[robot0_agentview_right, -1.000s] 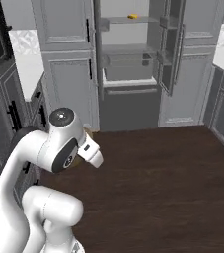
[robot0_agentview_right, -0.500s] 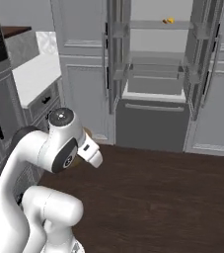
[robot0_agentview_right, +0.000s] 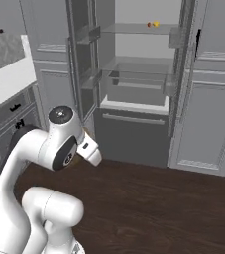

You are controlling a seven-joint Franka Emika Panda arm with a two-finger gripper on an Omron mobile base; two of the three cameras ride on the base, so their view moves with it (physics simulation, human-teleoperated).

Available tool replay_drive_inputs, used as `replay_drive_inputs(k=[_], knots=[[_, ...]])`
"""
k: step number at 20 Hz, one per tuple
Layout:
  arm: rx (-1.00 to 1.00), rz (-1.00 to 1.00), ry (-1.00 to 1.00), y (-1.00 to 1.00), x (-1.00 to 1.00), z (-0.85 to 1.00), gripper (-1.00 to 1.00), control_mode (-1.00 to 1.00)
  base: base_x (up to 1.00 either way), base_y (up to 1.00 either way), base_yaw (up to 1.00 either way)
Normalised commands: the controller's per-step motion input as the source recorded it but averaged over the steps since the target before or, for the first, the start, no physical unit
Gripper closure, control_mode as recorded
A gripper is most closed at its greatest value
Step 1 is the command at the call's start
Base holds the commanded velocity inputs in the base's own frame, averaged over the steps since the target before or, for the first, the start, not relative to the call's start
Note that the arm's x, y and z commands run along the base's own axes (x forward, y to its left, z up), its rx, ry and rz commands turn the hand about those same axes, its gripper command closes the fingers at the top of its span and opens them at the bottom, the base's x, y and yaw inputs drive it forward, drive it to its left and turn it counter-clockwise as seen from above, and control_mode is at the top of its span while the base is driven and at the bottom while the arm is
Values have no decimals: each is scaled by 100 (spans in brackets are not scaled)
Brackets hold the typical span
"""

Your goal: Pick the chicken drumstick and squash from their plates and place them in the bowl. Then put the bowl in the fridge.

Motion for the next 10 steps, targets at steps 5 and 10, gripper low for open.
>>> replay_drive_inputs(k=[5, 10], knots=[[0, 0, 0, 0, 0, 0, 100, 100, 68, 8, -13], [0, 0, 0, 0, 0, 0, 100, 100, 83, 49, -10]])
